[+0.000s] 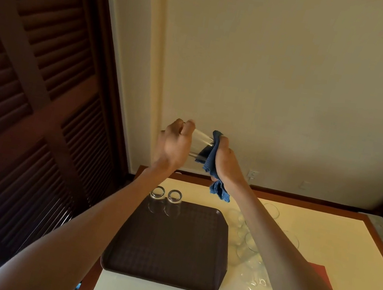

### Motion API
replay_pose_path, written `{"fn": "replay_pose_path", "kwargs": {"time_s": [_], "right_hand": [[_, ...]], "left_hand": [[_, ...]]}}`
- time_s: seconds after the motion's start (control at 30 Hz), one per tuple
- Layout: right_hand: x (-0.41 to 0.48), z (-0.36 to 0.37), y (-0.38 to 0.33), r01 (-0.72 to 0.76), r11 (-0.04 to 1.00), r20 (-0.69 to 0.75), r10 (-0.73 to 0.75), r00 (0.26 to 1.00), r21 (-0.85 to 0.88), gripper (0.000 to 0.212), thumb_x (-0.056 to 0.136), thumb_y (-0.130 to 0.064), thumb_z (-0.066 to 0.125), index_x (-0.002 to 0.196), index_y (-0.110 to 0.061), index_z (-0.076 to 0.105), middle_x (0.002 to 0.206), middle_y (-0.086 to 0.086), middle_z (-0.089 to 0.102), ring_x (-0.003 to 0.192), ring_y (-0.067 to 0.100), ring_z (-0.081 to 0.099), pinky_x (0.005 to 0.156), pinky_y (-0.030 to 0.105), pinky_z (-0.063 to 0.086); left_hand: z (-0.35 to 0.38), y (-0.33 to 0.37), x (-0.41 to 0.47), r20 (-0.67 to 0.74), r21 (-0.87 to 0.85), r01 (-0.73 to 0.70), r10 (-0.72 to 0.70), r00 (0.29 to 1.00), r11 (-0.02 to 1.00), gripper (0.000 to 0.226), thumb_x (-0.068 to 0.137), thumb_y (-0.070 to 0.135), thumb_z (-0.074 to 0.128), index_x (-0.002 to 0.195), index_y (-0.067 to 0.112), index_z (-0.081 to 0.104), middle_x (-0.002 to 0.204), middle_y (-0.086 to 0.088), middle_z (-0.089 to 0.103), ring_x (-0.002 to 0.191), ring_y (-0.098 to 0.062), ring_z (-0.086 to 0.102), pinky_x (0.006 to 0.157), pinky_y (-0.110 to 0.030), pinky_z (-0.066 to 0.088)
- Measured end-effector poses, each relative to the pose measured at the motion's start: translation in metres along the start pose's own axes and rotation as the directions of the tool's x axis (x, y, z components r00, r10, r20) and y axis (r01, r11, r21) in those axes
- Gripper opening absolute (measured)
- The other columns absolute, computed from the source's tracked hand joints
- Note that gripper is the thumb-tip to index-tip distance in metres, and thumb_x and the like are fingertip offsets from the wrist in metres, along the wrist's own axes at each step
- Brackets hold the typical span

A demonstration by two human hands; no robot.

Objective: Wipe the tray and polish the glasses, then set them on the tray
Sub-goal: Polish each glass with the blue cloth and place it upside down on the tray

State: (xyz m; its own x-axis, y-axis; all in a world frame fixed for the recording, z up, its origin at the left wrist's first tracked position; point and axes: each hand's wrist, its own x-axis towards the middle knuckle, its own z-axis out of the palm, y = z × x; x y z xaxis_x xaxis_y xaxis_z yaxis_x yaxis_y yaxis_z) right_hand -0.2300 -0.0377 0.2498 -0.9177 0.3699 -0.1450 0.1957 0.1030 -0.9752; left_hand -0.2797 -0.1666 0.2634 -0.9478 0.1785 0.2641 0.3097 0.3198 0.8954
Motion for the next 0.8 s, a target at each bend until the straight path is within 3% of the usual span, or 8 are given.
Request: {"fn": "replay_pose_path", "kwargs": {"time_s": [0.13, 0.3, 0.37, 0.47, 0.57, 0.67, 0.73, 0.8], "right_hand": [[0.001, -0.002, -0.006, -0.095, 0.995, 0.077, 0.098, 0.992, -0.036, 0.059, 0.102, -0.057, 0.02, 0.088, -0.008, 0.049, 0.069, 0.013, 0.046, 0.045, 0.016, 0.033, 0.044, 0.024, 0.027], [0.0, 0.006, 0.006, 0.14, 0.978, -0.068, -0.152, 0.986, -0.157, 0.07, 0.102, -0.057, 0.015, 0.088, -0.001, 0.055, 0.062, 0.011, 0.061, 0.047, 0.017, 0.058, 0.046, 0.031, 0.05], [-0.003, 0.009, 0.009, 0.144, 0.987, -0.079, -0.15, 0.986, -0.074, 0.068, 0.105, -0.053, 0.017, 0.087, -0.001, 0.057, 0.062, 0.011, 0.061, 0.046, 0.014, 0.057, 0.047, 0.028, 0.048], [-0.008, 0.004, 0.0, -0.068, 0.987, 0.079, 0.056, 0.995, 0.147, 0.061, 0.106, -0.051, 0.023, 0.081, -0.005, 0.055, 0.052, 0.005, 0.053, 0.036, 0.015, 0.043, 0.036, 0.021, 0.033], [-0.008, -0.004, -0.004, -0.26, 0.957, 0.259, 0.22, 0.941, 0.132, 0.058, 0.101, -0.055, 0.025, 0.081, -0.007, 0.05, 0.055, 0.006, 0.046, 0.039, 0.016, 0.032, 0.035, 0.021, 0.026], [0.0, -0.001, 0.004, -0.154, 0.987, 0.131, 0.147, 0.98, 0.049, 0.065, 0.101, -0.06, 0.027, 0.087, -0.004, 0.057, 0.067, 0.013, 0.058, 0.045, 0.019, 0.046, 0.043, 0.027, 0.038], [0.002, 0.001, 0.014, 0.004, 0.998, -0.008, -0.004, 1.0, -0.068, 0.068, 0.102, -0.059, 0.026, 0.09, -0.004, 0.065, 0.077, 0.015, 0.068, 0.06, 0.024, 0.061, 0.058, 0.037, 0.05], [0.001, 0.0, 0.027, 0.132, 0.984, -0.051, -0.139, 0.989, -0.119, 0.058, 0.103, -0.055, 0.029, 0.092, -0.012, 0.067, 0.085, 0.013, 0.071, 0.079, 0.029, 0.068, 0.08, 0.046, 0.055]], "left_hand": [[-0.003, -0.014, -0.009, -0.12, -0.038, -0.303, 0.297, 0.947, 0.952, 0.033, 0.101, 0.039, 0.04, 0.08, 0.013, 0.045, 0.059, 0.002, 0.04, 0.053, -0.009, 0.035, 0.051, -0.029, 0.028], [-0.001, -0.004, 0.002, 0.084, -0.086, 0.141, -0.134, 0.987, 0.986, 0.055, 0.085, 0.054, 0.031, 0.082, 0.004, 0.056, 0.077, -0.012, 0.054, 0.075, -0.025, 0.05, 0.07, -0.039, 0.04], [-0.004, 0.002, 0.005, 0.117, -0.022, 0.187, -0.183, 0.976, 0.982, 0.054, 0.083, 0.056, 0.03, 0.08, 0.009, 0.056, 0.079, -0.009, 0.056, 0.076, -0.025, 0.052, 0.071, -0.037, 0.04], [-0.008, -0.001, -0.004, -0.021, 0.041, -0.124, 0.125, 0.992, 0.991, 0.044, 0.093, 0.051, 0.039, 0.078, 0.012, 0.051, 0.066, -0.001, 0.05, 0.059, -0.009, 0.043, 0.056, -0.027, 0.034], [-0.01, -0.01, -0.011, -0.096, 0.12, -0.372, 0.384, 0.918, 0.92, 0.04, 0.101, 0.046, 0.043, 0.079, 0.012, 0.047, 0.058, 0.002, 0.043, 0.052, -0.016, 0.038, 0.051, -0.028, 0.029], [-0.006, -0.01, -0.004, -0.004, -0.012, -0.117, 0.117, 0.993, 0.993, 0.045, 0.093, 0.051, 0.042, 0.084, 0.008, 0.053, 0.067, 0.003, 0.049, 0.062, -0.013, 0.044, 0.06, -0.031, 0.037], [-0.004, -0.011, 0.001, 0.117, -0.09, 0.183, -0.172, 0.978, 0.979, 0.057, 0.085, 0.061, 0.04, 0.095, 0.009, 0.061, 0.08, -0.002, 0.057, 0.073, -0.019, 0.051, 0.069, -0.034, 0.041], [-0.004, -0.017, 0.0, 0.148, -0.129, 0.292, -0.273, 0.951, 0.948, 0.06, 0.087, 0.064, 0.041, 0.104, 0.011, 0.063, 0.084, -0.002, 0.059, 0.075, -0.019, 0.052, 0.072, -0.034, 0.041]]}}
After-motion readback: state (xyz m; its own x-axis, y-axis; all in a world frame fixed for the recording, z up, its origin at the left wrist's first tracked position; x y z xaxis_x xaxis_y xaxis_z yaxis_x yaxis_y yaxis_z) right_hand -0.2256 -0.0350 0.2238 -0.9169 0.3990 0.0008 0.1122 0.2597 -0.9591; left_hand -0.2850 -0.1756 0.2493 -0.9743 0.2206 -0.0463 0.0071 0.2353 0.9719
